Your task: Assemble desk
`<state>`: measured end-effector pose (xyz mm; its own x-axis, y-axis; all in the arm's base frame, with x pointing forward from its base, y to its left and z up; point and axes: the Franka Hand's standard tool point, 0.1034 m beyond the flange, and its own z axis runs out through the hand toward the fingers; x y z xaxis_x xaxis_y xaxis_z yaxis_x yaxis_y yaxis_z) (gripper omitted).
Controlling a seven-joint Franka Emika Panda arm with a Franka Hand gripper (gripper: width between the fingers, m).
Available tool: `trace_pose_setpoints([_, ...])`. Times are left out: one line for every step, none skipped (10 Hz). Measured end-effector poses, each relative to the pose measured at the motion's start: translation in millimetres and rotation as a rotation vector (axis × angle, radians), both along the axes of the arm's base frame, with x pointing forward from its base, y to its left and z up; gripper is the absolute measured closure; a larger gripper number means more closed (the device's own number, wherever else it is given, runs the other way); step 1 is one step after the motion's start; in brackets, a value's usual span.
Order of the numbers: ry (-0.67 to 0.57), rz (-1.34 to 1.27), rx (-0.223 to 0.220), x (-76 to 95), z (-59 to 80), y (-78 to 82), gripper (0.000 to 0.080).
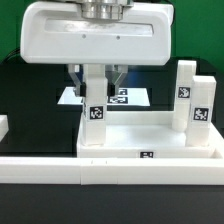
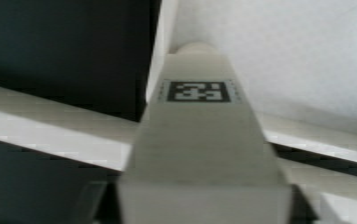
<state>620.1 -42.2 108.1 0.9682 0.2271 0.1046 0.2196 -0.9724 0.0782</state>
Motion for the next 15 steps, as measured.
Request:
trace_pose_setpoints([0.0,-0.009,0.001,-0.1,-0.1,0.0,0.0511])
trace_pose_setpoints([0.0,-0.022,0.003,-0.1,-0.1,-0.1,0.0511])
trace_pose_setpoints([0.0,-0.022,0.003,-0.2,-0.1,-0.1,0.0511])
trace_pose_setpoints([-0.004,-0.073,0.012,-0.1,-0.2,-0.7,0.0511])
trace_pose_setpoints([-0.009,-0.177,0.023,-0.1,-0.2,-3.5,0.0511])
trace_pose_setpoints([-0.016,-0.293,0.042,-0.3,-0.3,-4.5,0.0511])
trace_pose_setpoints([-0.023,-0.413,0.058,-0.5,-0.4,-5.1,0.051])
trace_pose_setpoints([-0.032,-0.519,0.077,-0.5,-0.7,-5.7,0.0509])
trace_pose_setpoints([-0.044,-0.606,0.094,-0.5,-1.3,-6.6,0.0509])
trace_pose_setpoints([-0.059,-0.715,0.111,-0.5,-1.7,-8.3,0.0509])
trace_pose_setpoints([-0.062,-0.814,0.128,-1.2,-1.9,-9.8,0.0509])
trace_pose_setpoints([-0.065,-0.899,0.138,-1.8,-2.0,-10.4,0.0509])
trace_pose_setpoints([-0.068,-1.018,0.156,-2.2,-2.2,-11.5,0.0509])
trace_pose_setpoints([-0.072,-1.125,0.169,-2.2,-2.0,-11.3,0.0509])
trace_pose_setpoints([-0.078,-1.237,0.181,-2.4,-2.1,-11.9,0.0509])
